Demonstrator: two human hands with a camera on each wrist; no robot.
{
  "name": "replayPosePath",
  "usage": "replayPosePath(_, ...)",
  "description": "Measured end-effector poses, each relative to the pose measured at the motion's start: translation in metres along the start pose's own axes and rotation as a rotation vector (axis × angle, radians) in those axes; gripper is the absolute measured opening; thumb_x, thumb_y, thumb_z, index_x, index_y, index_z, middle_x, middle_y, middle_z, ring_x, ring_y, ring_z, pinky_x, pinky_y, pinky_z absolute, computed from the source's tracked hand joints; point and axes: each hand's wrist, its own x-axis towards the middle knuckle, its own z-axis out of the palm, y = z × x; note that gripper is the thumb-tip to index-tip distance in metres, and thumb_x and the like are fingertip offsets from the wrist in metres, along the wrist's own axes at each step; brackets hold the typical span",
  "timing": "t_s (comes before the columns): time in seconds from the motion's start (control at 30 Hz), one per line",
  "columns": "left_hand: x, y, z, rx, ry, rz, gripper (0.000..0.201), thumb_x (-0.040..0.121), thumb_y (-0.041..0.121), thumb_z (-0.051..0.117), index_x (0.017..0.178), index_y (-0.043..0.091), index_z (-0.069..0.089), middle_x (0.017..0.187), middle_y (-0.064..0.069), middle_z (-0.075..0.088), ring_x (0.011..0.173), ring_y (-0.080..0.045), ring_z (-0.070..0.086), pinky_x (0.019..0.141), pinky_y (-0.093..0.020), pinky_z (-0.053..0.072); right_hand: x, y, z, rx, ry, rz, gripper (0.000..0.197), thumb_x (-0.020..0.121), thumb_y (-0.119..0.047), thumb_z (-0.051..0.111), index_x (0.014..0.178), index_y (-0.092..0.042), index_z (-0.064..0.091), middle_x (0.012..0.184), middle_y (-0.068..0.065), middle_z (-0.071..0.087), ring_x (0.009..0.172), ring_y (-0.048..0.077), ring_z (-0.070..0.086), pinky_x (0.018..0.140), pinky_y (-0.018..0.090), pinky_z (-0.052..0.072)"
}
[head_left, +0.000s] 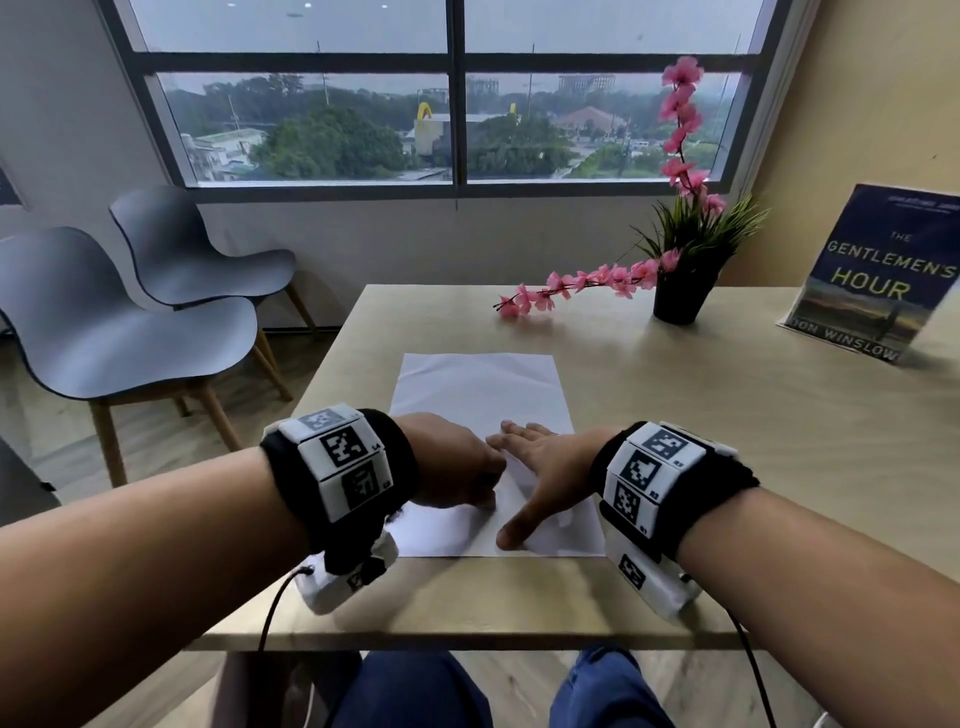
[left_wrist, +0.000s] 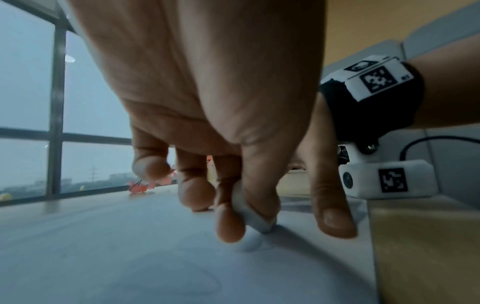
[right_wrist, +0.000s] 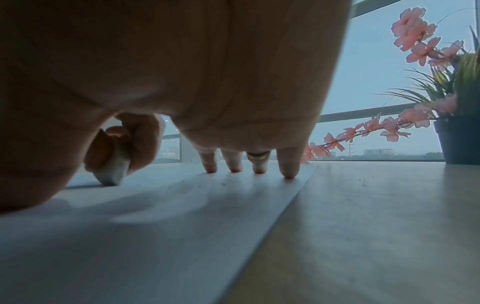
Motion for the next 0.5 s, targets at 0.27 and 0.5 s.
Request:
replayPosePath(0.27,0.003,-0.013,-0.004,0.004,0.025,-0.083,0.032,0.097,0.044,0.043,0.117,0.022,0.053,0.112,0.0,0.061,0.094,-0.022,0.055,0.075,-0.031,0.041,0.002,0.001,0.001,-0.006,0.007,0.007,0.122,0.065,-0.07,0.071,0.153,-0.035,-0.006,0.16,-0.013,-0.017,0.148,0.011,-0.013,0.121,0.046,0.002)
replayPosePath(0.5,0.002,-0.018,-0.005,-0.01,0.017,-0.082,0.03,0.096,0.046,0.043,0.113,0.024,0.055,0.109,0.002,0.063,0.09,-0.018,0.055,0.082,-0.033,0.045,0.001,0.0,0.001,-0.005,0.006,0.008,0.122,0.066,-0.07,0.071,0.154,-0.034,-0.006,0.161,-0.011,-0.017,0.148,0.012,-0.013,0.121,0.047,0.003)
